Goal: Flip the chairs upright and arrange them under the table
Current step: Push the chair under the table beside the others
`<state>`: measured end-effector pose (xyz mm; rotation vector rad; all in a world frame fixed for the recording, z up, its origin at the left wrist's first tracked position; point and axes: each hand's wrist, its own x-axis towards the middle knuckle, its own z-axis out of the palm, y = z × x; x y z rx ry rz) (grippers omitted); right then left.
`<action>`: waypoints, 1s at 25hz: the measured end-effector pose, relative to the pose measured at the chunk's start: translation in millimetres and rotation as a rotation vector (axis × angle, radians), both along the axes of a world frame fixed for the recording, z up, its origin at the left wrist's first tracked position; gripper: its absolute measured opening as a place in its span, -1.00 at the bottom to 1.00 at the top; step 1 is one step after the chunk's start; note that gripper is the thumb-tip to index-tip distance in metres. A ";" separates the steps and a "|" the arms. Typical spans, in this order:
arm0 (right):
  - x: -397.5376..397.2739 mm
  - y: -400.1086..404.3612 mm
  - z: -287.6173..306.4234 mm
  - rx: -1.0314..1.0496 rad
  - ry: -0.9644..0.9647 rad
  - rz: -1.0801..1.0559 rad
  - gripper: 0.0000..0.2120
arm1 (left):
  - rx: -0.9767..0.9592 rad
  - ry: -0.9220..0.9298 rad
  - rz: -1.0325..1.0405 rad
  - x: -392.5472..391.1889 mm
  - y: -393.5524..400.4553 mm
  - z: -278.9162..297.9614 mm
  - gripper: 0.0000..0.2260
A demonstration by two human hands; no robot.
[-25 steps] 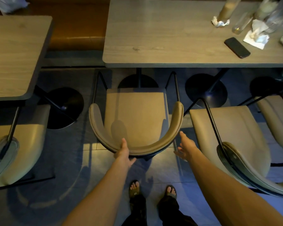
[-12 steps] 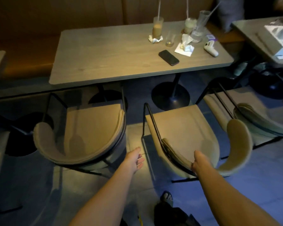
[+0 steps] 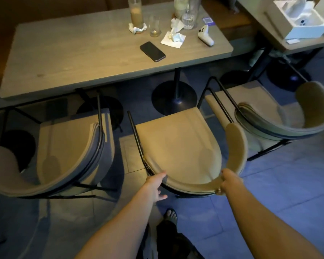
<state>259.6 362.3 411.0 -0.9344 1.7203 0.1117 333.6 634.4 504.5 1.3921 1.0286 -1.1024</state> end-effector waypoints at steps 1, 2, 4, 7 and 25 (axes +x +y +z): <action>0.2 4.1 16.9 0.083 -0.048 0.064 -0.46 | 0.012 -0.001 0.006 4.4 -4.8 -1.5 -0.33; 2.8 5.9 34.0 0.123 -0.071 0.095 -0.48 | 0.029 0.006 0.023 8.4 -9.5 -7.3 -0.33; 7.3 8.1 62.9 0.120 0.017 0.145 -0.60 | 0.060 0.023 0.055 13.9 -17.8 -16.8 -0.35; 18.7 21.6 89.7 0.181 0.098 0.218 -0.59 | 0.091 0.006 0.132 18.1 -24.1 -30.7 -0.39; 97.8 98.9 85.8 0.235 0.061 0.413 -0.67 | 0.090 -0.117 0.077 112.1 49.9 -6.0 -0.57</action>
